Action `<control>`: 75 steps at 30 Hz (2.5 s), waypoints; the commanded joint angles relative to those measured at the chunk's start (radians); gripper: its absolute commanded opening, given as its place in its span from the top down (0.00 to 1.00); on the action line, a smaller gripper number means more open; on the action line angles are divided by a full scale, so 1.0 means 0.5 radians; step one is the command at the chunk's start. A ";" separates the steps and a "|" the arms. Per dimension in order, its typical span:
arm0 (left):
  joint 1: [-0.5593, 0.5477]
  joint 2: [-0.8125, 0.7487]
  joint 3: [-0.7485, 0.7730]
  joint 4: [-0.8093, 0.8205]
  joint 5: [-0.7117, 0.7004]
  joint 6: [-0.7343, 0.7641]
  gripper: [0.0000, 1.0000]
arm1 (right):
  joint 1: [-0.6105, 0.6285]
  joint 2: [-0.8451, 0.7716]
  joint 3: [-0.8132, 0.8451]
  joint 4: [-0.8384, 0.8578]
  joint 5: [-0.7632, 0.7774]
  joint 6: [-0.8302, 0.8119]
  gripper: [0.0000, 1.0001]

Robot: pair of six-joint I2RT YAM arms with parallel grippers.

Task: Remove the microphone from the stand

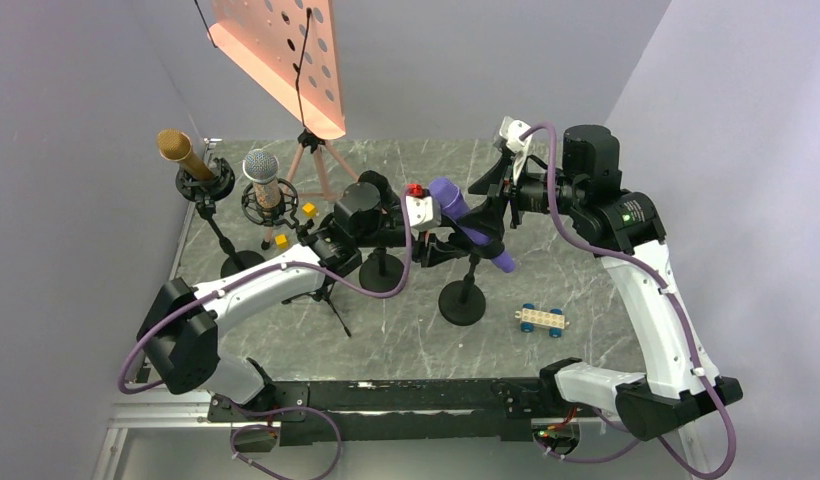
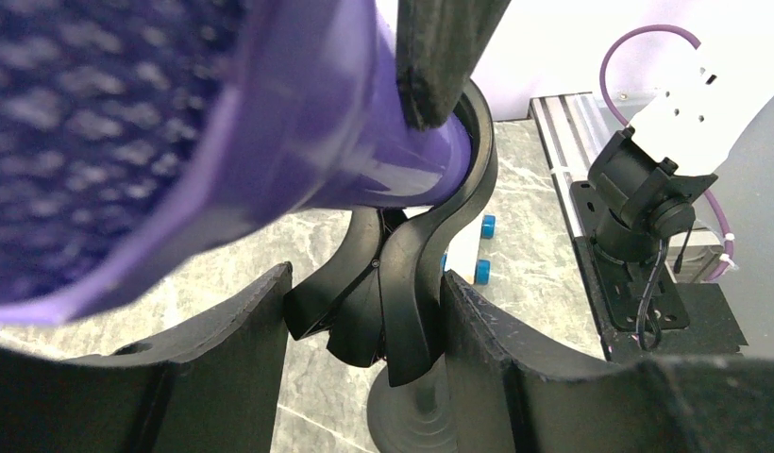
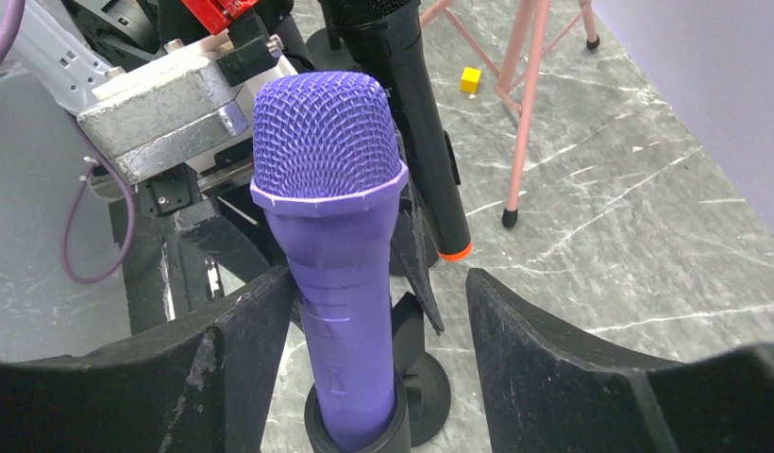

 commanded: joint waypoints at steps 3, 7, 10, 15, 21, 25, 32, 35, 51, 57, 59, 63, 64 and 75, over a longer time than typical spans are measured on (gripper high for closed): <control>-0.029 0.026 0.120 -0.004 0.019 -0.008 0.75 | 0.006 0.001 0.000 0.049 -0.128 -0.009 0.33; -0.029 0.047 0.159 -0.012 0.022 -0.021 0.76 | 0.006 0.009 -0.042 0.046 -0.096 -0.007 0.35; -0.029 0.063 0.190 -0.014 0.011 -0.052 0.76 | 0.006 0.075 -0.037 0.004 -0.085 0.058 0.38; -0.033 0.077 0.223 -0.026 0.004 -0.075 0.75 | 0.006 0.075 -0.088 0.087 -0.156 0.045 0.66; -0.037 0.037 0.280 -0.145 -0.163 -0.145 0.22 | -0.014 0.023 -0.005 -0.102 -0.185 -0.247 0.97; -0.038 -0.035 0.278 -0.227 0.002 0.017 0.07 | -0.172 -0.154 -0.130 -0.093 -0.443 -0.350 1.00; -0.023 -0.031 0.295 -0.370 0.193 0.092 0.05 | -0.512 -0.131 -0.095 -0.467 -0.922 -0.752 1.00; -0.030 0.034 0.345 -0.351 0.239 0.052 0.06 | -0.542 -0.124 -0.110 -0.540 -1.001 -0.861 1.00; -0.167 0.314 0.530 -0.247 0.256 -0.014 0.14 | -0.575 -0.208 -0.244 -0.199 -1.034 -0.651 1.00; -0.169 0.317 0.516 -0.238 0.247 -0.025 0.21 | -0.581 -0.215 -0.265 -0.180 -1.003 -0.625 1.00; -0.164 0.311 0.490 -0.202 0.224 -0.053 0.14 | -0.582 -0.221 -0.273 -0.131 -1.003 -0.574 1.00; -0.150 0.301 0.441 -0.111 0.206 -0.159 0.06 | -0.606 -0.236 -0.280 -0.026 -1.042 -0.468 1.00; -0.135 0.298 0.430 -0.067 0.206 -0.202 0.06 | -0.620 -0.235 -0.278 -0.028 -1.060 -0.458 1.00; -0.112 0.364 0.421 0.062 0.315 -0.392 0.12 | -0.736 -0.197 -0.229 -0.112 -1.159 -0.403 1.00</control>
